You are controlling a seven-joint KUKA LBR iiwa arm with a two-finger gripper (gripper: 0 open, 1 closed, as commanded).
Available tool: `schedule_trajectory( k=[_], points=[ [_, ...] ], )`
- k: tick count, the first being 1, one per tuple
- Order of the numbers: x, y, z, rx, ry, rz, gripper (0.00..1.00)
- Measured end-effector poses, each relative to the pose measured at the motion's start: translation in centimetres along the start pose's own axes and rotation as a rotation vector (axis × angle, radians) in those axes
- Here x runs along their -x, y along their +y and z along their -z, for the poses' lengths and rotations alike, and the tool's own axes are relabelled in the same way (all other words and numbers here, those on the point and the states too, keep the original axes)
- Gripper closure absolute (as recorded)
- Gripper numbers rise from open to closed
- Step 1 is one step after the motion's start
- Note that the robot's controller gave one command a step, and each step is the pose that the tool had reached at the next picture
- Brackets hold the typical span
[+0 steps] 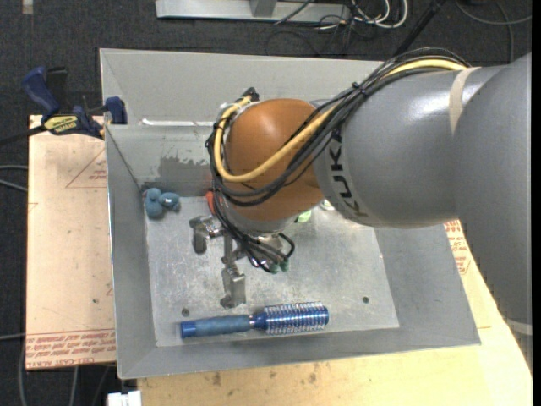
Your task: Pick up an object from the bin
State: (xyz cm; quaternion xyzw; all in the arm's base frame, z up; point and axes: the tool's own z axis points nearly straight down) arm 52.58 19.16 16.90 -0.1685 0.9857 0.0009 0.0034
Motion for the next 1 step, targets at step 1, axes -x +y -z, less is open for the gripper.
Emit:
schedule_trajectory(
  k=[1],
  points=[
    [-4.86, -1.29, -9.69, -0.002, -0.015, 0.140, 0.00]
  ],
)
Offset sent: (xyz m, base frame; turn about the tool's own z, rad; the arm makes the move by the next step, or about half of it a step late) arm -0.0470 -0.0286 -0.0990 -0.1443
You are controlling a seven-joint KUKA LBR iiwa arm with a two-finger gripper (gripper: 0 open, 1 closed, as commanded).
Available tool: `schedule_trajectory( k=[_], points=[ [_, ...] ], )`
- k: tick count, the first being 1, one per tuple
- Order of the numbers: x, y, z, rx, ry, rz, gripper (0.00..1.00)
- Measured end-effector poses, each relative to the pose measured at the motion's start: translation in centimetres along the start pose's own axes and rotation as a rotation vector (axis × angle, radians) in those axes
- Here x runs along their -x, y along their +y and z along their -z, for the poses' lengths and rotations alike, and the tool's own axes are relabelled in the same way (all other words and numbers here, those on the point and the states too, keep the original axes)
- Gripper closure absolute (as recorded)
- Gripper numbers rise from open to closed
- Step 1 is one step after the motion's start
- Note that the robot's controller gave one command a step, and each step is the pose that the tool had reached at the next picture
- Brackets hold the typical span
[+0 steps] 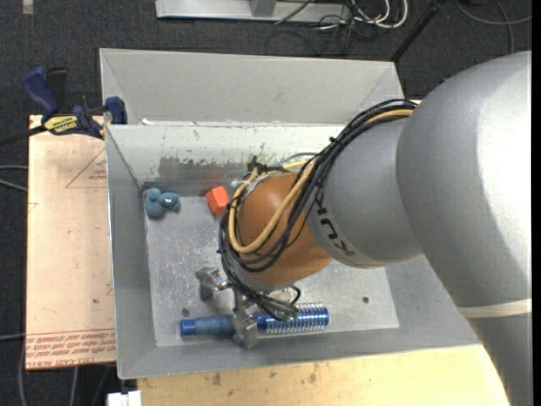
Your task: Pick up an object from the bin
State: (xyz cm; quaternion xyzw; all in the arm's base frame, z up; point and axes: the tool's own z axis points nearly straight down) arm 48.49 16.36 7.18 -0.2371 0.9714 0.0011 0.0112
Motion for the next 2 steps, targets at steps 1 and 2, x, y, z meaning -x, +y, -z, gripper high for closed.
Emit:
schedule_trajectory(
  k=[1, 2],
  points=[
    [-0.5, 0.2, -0.2, 0.004, 0.020, 0.001, 1.00],
    [0.9, -0.6, 13.2, 0.003, 0.012, 0.031, 1.00]
  ],
)
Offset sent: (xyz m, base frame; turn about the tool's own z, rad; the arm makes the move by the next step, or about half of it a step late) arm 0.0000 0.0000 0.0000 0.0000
